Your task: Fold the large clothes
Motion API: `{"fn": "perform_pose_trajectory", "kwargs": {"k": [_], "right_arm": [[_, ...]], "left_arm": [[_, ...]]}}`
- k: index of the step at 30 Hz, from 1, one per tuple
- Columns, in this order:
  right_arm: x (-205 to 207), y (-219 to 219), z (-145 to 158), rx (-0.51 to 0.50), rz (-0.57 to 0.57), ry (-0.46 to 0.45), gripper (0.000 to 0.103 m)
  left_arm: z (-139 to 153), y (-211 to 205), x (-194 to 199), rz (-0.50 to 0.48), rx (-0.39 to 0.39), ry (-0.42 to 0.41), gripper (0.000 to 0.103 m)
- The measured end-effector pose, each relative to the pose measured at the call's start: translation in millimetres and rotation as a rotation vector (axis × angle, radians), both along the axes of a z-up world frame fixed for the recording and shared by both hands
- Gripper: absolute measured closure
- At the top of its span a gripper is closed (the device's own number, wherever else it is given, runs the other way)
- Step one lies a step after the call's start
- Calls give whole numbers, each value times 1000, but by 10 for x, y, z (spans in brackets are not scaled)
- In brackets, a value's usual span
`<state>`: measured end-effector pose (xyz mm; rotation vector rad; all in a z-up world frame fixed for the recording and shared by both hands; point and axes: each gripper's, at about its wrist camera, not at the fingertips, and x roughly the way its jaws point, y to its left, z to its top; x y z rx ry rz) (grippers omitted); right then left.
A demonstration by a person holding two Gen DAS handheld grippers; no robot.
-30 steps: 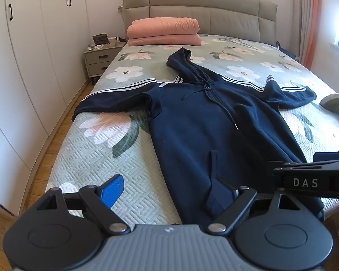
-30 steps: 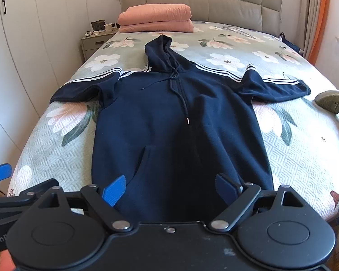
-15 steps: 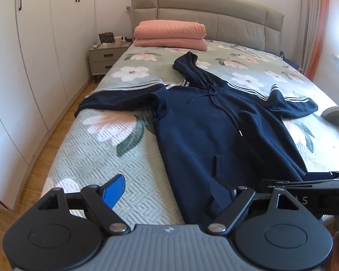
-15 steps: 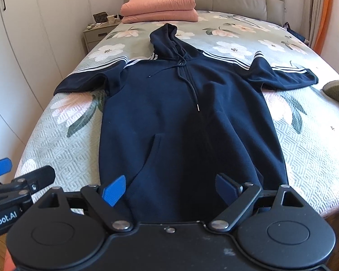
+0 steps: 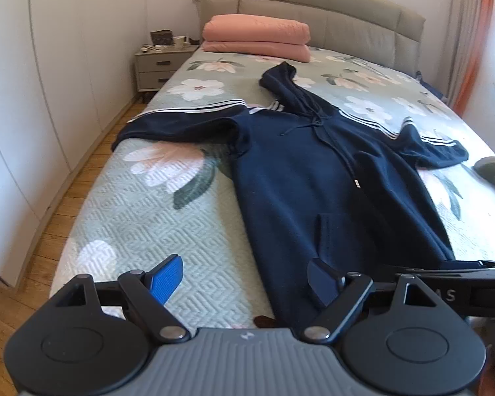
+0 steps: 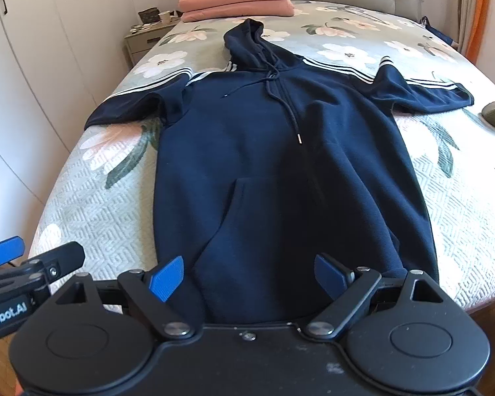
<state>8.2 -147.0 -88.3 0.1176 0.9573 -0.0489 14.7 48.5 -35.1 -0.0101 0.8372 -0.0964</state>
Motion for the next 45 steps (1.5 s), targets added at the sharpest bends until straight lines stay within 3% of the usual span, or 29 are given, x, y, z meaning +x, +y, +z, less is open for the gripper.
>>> {"fn": "perform_pose_trajectory", "kwargs": {"k": [7, 15, 23, 30, 36, 45], "right_arm": [[-36, -37, 65, -4, -7, -22, 1], [4, -307, 93, 4, -94, -21, 1], [37, -240, 85, -4, -64, -22, 1], [277, -298, 33, -9, -72, -4, 1], [466, -384, -62, -7, -93, 26, 1], [425, -461, -144, 11, -109, 49, 1]], "left_arm": [[57, 49, 0, 32, 12, -16, 18], [57, -40, 31, 8, 14, -16, 17], [44, -62, 27, -3, 7, -8, 17], [94, -149, 261, -16, 62, -53, 15], [59, -277, 542, -45, 63, -47, 15], [-67, -368, 528, -65, 85, -21, 15]]}}
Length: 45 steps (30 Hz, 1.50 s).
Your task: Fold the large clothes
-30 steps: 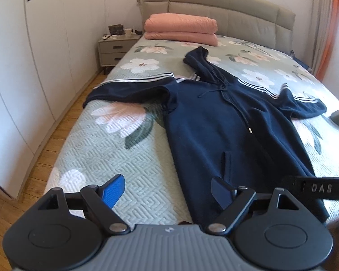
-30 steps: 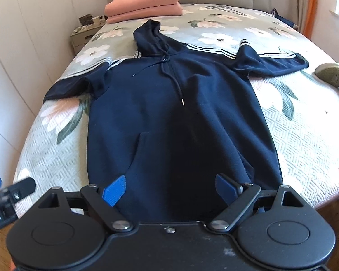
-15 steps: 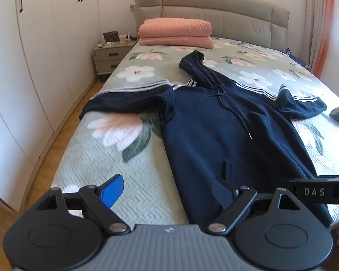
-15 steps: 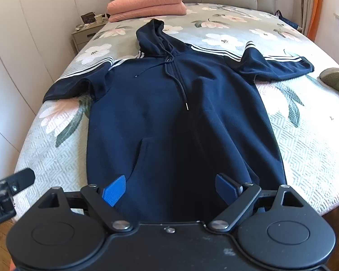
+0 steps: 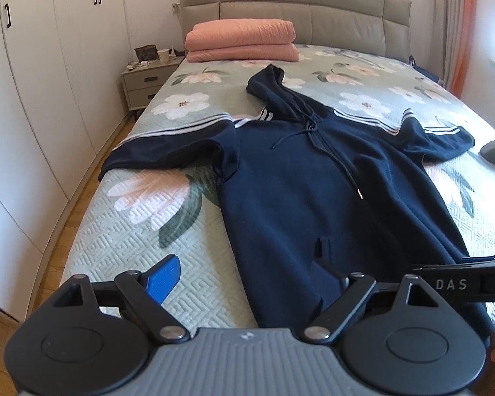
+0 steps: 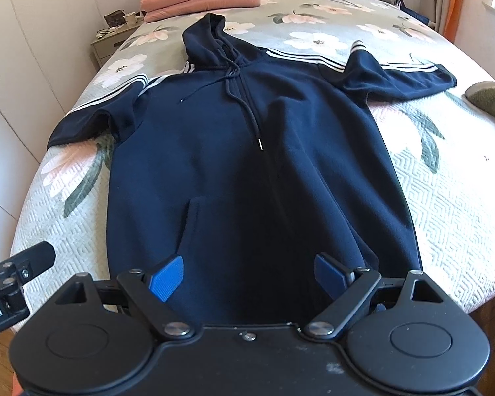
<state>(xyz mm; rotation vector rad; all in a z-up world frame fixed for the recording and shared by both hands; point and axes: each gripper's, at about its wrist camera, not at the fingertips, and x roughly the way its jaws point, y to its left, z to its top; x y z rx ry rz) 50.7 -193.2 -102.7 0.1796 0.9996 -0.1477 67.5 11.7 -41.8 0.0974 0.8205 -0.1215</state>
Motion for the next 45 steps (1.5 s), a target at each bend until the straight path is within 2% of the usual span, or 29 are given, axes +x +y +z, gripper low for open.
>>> {"fn": "perform_pose_trajectory", "kwargs": {"k": [7, 17, 24, 26, 29, 34, 37, 40, 43, 45], "right_arm": [[-184, -27, 122, 13, -20, -27, 1], [-428, 205, 235, 10, 34, -49, 1], [-283, 47, 270, -31, 24, -120, 1], [-147, -143, 232, -54, -8, -155, 1], [142, -460, 121, -175, -96, -174, 1], [800, -908, -148, -331, -157, -215, 1], [1348, -1155, -424, -300, -150, -203, 1], [1817, -1423, -569, -259, -190, -198, 1], [2135, -1624, -630, -301, -193, -179, 1], [2287, -1719, -655, -307, -184, -150, 1]], "left_arm": [[78, 56, -185, 4, -14, -23, 15], [186, 210, -449, 22, -40, -51, 14], [166, 266, -333, 46, -18, -60, 12], [120, 217, -181, 35, 6, -63, 11], [15, 85, 175, 25, 20, -65, 11], [-307, -245, 988, 8, -41, -78, 10], [-592, -521, 1542, -5, -66, -88, 10], [-824, -816, 2050, -18, -51, -52, 11], [-960, -1041, 2422, -24, -19, -1, 13], [-1004, -1037, 2604, 18, -16, 43, 13]]}}
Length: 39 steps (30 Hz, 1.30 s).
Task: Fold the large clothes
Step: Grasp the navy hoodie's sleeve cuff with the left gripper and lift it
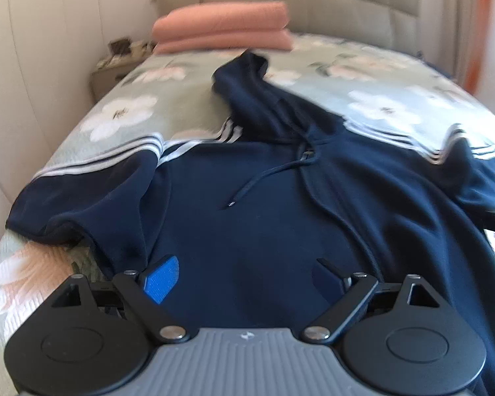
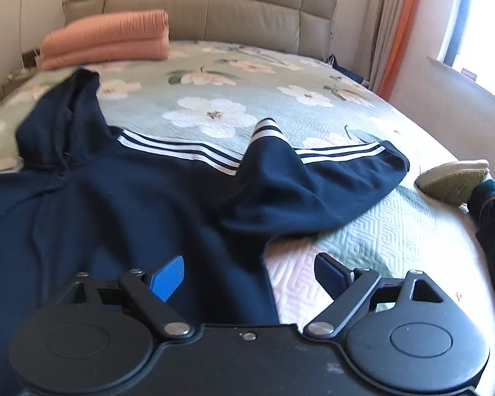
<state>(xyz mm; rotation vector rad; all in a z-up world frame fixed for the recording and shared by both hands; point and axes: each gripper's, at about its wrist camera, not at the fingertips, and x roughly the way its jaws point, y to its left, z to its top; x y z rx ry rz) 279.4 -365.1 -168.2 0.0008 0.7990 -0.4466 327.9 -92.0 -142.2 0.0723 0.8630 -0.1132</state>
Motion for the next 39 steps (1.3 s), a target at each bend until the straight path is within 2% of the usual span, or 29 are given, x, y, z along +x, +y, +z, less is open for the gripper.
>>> {"fn": "perform_pose_trajectory", "kwargs": {"k": [3, 6, 8, 9, 12, 17, 20, 25, 27, 29, 30, 31, 33, 35, 39], "right_arm": [[57, -53, -49, 74, 27, 31, 1], [142, 103, -54, 74, 73, 77, 1], [213, 275, -53, 96, 107, 96, 1], [275, 390, -48, 120, 126, 104, 1], [472, 853, -38, 154, 210, 147, 1], [689, 1663, -17, 131, 362, 201, 1], [816, 2006, -69, 129, 406, 233, 1], [1084, 2360, -210, 178, 441, 291, 1], [1169, 2451, -241, 183, 457, 304, 1], [1230, 2547, -261, 162, 470, 311, 1], [1253, 2567, -273, 152, 472, 316, 1], [1276, 2587, -287, 150, 471, 319, 1], [1308, 2597, -306, 157, 458, 329, 1], [1349, 2570, -322, 169, 436, 336, 1], [1375, 2460, -267, 197, 402, 322, 1]], "left_arm": [[-17, 291, 221, 139, -46, 49, 13], [34, 788, 416, 306, -10, 36, 13], [82, 1283, 553, 443, -4, 18, 10], [85, 1562, 618, 510, -29, 26, 6], [1, 2432, 788, 704, -165, 76, 10], [-295, 3665, 1101, 903, -336, 95, 12], [-535, 4187, 1297, 929, -453, 120, 11], [-1115, 4711, 1677, 846, -732, 253, 10], [-1305, 4862, 1703, 836, -830, 269, 12], [-1389, 4849, 1691, 834, -902, 220, 22], [-1379, 4818, 1687, 822, -921, 182, 43], [-1371, 4804, 1695, 805, -933, 149, 64], [-1290, 4726, 1729, 783, -897, 89, 89], [-1102, 4587, 1696, 770, -799, 37, 92], [-615, 4432, 1393, 737, -739, -101, 92]]}}
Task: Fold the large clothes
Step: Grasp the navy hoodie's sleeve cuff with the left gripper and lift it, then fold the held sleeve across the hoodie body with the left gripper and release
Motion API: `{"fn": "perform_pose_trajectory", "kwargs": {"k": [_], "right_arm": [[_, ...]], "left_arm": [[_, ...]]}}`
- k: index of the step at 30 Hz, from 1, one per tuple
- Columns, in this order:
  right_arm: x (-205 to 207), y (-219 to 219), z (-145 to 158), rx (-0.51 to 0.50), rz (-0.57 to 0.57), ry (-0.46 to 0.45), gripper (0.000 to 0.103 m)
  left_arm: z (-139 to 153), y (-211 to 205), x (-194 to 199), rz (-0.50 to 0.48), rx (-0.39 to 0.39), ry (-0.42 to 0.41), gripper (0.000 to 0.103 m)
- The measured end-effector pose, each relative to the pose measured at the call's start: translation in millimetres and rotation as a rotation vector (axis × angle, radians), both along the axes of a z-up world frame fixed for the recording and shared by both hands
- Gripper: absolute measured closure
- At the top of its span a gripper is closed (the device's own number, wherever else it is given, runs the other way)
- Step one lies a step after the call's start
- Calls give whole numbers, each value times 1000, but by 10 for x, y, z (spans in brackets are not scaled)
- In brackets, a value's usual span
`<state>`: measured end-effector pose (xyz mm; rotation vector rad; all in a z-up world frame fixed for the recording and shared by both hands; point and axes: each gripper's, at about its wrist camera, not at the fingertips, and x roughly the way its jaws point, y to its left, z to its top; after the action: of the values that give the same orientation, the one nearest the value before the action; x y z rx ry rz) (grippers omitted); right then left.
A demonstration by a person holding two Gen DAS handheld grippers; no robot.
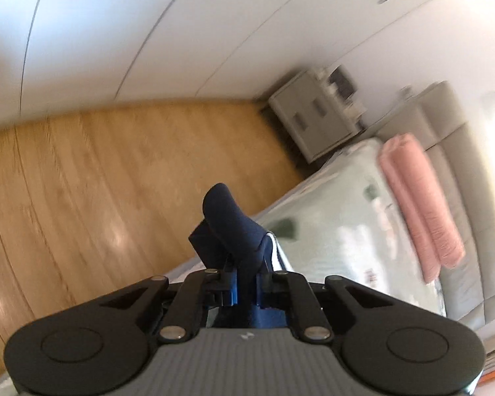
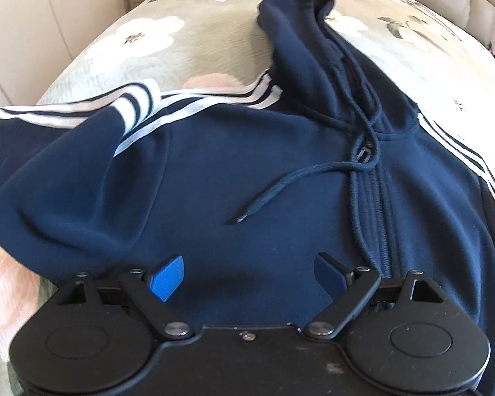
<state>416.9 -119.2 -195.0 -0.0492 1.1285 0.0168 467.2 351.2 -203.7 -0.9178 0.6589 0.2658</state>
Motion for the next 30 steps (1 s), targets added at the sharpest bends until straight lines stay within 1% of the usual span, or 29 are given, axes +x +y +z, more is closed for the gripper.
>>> {"fn": "perform_pose_trajectory", "kwargs": {"k": [1, 3, 4, 5, 7, 8, 10, 11, 13, 14, 16, 18, 21, 23, 24, 26, 28, 29, 30], "right_arm": [[-23, -22, 19, 0, -3, -3, 1], [-77, -65, 57, -10, -9, -7, 1], [-93, -90, 64, -15, -12, -8, 1], [-117, -117, 71, -16, -17, -9, 1], [-166, -166, 71, -11, -30, -5, 1], [-188, -188, 62, -5, -38, 1, 1], [-228, -234, 36, 15, -51, 17, 1], [-252, -250, 35, 22, -56, 21, 1], [-310, -276, 50, 25, -60, 20, 1], [-338, -283, 67, 21, -61, 16, 1], [-393, -317, 115, 19, -66, 1, 1], [-460, -388, 184, 20, -80, -17, 1], [-581, -555, 302, 12, -120, -54, 1], [-685, -744, 411, -19, -182, -100, 1], [-739, -862, 463, -31, -213, -122, 1], [-828, -1105, 537, -43, -265, -143, 1], [-906, -1374, 571, -43, -316, -150, 1], [-932, -1497, 566, -41, -334, -151, 1], [-953, -1617, 547, -42, -349, -149, 1]], "left_arm": [[138, -26, -103, 16, 13, -21, 93], [484, -13, -405, 85, 89, -51, 92], [669, 26, -628, 155, 152, -58, 92], [821, 80, -797, 229, 199, -56, 92], [1029, 174, -1208, 397, 304, -22, 92], [1078, 198, -1325, 438, 341, 6, 92], [1116, 161, -1475, 457, 399, 49, 92], [1138, 85, -1487, 437, 435, 59, 92], [1221, -144, -1432, 344, 488, 35, 92], [1289, -302, -1384, 291, 504, 5, 92], [1430, -631, -1243, 177, 505, -65, 92], [1593, -1047, -1083, 48, 482, -156, 92], [1805, -1806, -850, -167, 400, -301, 92], [1901, -2344, -697, -314, 333, -390, 92], [1905, -2602, -626, -379, 285, -423, 92], [1817, -3182, -450, -515, 195, -469, 92], [1683, -3747, -347, -625, 137, -481, 90], [1567, -4032, -280, -694, 112, -469, 86], [1440, -4283, -237, -758, 86, -451, 67]]}}
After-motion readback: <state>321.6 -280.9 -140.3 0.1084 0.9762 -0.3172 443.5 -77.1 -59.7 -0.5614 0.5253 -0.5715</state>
